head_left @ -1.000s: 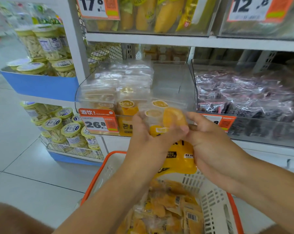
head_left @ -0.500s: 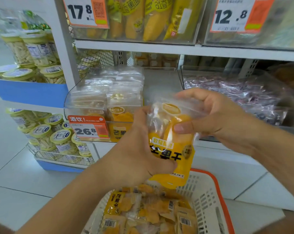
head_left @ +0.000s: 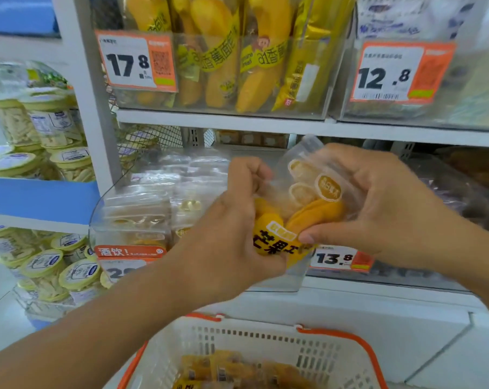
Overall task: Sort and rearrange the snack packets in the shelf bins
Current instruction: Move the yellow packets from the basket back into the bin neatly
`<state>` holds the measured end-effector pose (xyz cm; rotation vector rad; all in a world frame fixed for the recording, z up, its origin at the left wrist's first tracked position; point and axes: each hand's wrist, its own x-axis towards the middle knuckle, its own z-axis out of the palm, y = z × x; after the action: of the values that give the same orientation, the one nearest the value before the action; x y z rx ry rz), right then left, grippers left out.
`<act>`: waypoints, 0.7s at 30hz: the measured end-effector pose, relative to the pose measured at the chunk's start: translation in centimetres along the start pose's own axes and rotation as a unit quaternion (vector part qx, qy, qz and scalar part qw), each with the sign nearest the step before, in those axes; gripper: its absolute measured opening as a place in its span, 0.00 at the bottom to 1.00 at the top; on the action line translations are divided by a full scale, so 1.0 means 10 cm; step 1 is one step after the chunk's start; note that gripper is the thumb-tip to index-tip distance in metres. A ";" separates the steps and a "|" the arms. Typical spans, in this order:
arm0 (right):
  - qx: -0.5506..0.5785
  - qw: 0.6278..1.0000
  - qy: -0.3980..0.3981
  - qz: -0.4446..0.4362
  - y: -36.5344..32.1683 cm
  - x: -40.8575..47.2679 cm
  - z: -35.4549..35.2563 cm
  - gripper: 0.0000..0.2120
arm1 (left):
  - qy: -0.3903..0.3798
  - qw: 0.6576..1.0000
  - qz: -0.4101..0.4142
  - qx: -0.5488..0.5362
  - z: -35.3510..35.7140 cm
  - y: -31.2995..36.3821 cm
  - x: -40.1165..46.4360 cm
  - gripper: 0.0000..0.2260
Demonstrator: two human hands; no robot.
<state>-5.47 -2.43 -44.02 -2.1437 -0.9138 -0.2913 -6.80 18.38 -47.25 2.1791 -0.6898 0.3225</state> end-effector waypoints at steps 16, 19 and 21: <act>-0.480 0.875 0.018 0.059 0.48 0.91 0.54 0.10 | -0.137 0.891 -0.137 0.410 -0.44 -0.89 0.01 0.46; -0.473 0.879 -0.004 0.063 0.65 1.24 0.62 0.11 | -0.131 0.890 -0.134 0.415 -0.41 -0.91 -0.01 0.45; -0.422 0.901 -0.031 0.100 0.84 1.38 0.71 0.12 | -0.127 0.891 -0.131 0.415 -0.41 -0.91 -0.02 0.44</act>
<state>9.61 6.21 -47.10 -3.0316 -0.6396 -0.5973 -1.73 26.33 -50.43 3.1398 -0.4077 0.2042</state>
